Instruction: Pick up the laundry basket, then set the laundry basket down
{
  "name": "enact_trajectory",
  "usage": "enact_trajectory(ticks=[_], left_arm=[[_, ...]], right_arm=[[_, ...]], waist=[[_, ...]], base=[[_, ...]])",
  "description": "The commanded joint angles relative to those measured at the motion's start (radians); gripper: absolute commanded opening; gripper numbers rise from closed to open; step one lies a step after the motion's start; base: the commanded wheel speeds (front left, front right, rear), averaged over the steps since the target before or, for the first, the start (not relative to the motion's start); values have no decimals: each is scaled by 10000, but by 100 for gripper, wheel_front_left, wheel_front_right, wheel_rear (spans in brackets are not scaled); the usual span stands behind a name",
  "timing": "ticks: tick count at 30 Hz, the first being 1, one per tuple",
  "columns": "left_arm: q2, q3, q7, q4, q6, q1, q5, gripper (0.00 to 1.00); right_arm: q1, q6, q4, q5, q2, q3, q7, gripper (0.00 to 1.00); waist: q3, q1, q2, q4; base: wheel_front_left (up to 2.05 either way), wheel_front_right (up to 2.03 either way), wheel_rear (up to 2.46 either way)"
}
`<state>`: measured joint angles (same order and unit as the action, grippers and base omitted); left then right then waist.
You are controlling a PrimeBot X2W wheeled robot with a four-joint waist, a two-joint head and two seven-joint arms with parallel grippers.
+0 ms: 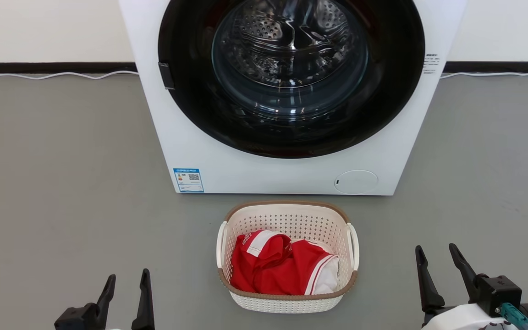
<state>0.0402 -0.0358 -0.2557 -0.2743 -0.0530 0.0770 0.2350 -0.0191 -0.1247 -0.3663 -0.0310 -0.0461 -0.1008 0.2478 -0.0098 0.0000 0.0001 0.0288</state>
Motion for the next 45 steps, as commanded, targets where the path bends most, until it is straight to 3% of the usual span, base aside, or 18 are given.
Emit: enact_trajectory(ticks=[1, 3, 4, 10, 16, 21, 45], left_arm=[[101, -344, -61, 312, 63, -197, -76, 100], [101, -392, -61, 363, 58, -200, -65, 100], [101, -428, -61, 396, 57, -201, 0, 0], [-114, -100, 36, -522, -6, 109, 90, 0], [-104, -156, 236, -498, -43, 4, 747, 0], [-95, -166, 367, -455, -74, -61, 1299, 0], [-54, -285, 1058, -288, -223, -434, 3932, 0]], right_arm=[[-86, -60, 296, -111, -41, 193, 139, 100], [-81, -60, 314, -115, -41, 204, 139, 100], [-88, -60, 316, -119, -41, 215, 139, 0], [185, 11, -568, -79, 40, 32, -49, 0], [112, 8, -506, -833, 36, -13, -262, 0], [91, 5, -416, -1473, 33, 10, -378, 0], [-104, -9, -52, -4504, 17, 2, -1040, 0]], waist=[[-2, 0, -1, -35], [-5, 0, -1, -92], [-8, 0, -1, -119], [-8, 0, -1, -112], [-25, 23, -1, -122], [-1, 2, -1, -129], [30, 1, -1, -162]], base=[[0, 0, 0], [0, 0, 0], [0, 0, 0], [0, 0, 0], [0, 0, 0], [0, 0, 0], [0, 0, 0]])
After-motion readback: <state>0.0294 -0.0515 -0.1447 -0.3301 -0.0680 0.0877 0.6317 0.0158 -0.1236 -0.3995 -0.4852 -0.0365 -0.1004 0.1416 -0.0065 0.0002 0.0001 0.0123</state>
